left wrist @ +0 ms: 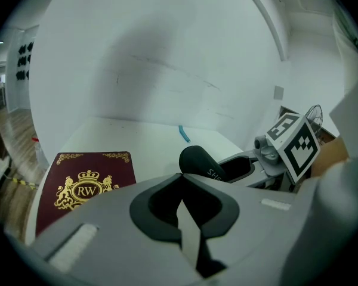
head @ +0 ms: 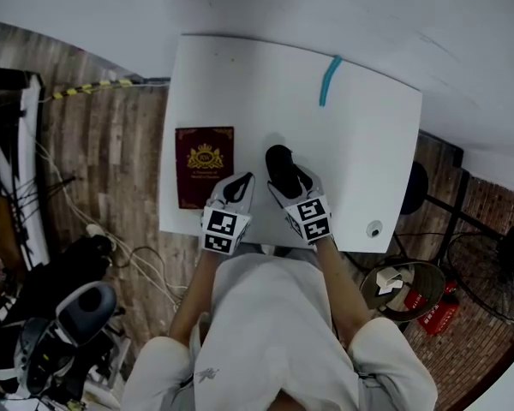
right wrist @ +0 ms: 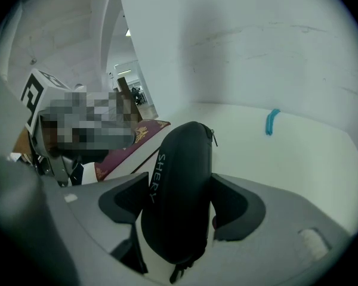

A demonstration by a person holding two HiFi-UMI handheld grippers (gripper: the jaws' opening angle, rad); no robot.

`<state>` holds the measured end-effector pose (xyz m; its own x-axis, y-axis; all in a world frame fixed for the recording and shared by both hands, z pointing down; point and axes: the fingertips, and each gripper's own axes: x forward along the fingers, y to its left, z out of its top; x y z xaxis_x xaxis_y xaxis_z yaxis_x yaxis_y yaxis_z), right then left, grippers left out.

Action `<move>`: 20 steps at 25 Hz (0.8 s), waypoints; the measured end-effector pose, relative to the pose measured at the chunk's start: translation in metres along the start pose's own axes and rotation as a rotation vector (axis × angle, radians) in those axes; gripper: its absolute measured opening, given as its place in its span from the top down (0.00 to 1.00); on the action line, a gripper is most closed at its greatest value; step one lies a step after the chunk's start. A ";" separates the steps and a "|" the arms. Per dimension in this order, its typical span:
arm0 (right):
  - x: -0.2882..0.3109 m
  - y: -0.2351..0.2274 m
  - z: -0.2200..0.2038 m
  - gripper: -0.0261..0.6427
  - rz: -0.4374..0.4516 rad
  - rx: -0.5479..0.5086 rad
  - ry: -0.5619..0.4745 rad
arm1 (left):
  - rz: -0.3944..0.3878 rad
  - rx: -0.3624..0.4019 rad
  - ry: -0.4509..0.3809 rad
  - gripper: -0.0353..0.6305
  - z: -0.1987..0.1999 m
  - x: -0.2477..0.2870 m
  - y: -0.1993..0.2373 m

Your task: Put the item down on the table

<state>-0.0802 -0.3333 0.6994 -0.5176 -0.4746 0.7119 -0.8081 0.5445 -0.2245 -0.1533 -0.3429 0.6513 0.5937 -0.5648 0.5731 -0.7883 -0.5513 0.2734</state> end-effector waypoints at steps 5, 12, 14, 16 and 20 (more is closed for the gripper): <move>0.007 -0.001 -0.006 0.47 0.000 0.008 0.023 | -0.014 0.007 0.015 0.92 -0.004 0.003 0.001; 0.011 -0.001 -0.007 0.46 0.011 0.012 0.037 | -0.023 0.011 0.025 0.92 -0.006 0.005 -0.002; 0.013 -0.001 -0.007 0.46 0.011 0.014 0.042 | -0.028 0.013 0.025 0.92 -0.006 0.006 -0.002; 0.016 -0.001 -0.008 0.46 0.007 0.005 0.050 | -0.032 0.017 0.025 0.92 -0.006 0.006 -0.003; 0.017 -0.001 -0.008 0.46 0.005 -0.004 0.054 | -0.037 0.020 0.025 0.92 -0.006 0.006 -0.006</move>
<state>-0.0852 -0.3361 0.7171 -0.5054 -0.4343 0.7456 -0.8047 0.5492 -0.2255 -0.1462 -0.3400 0.6576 0.6180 -0.5285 0.5820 -0.7623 -0.5840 0.2791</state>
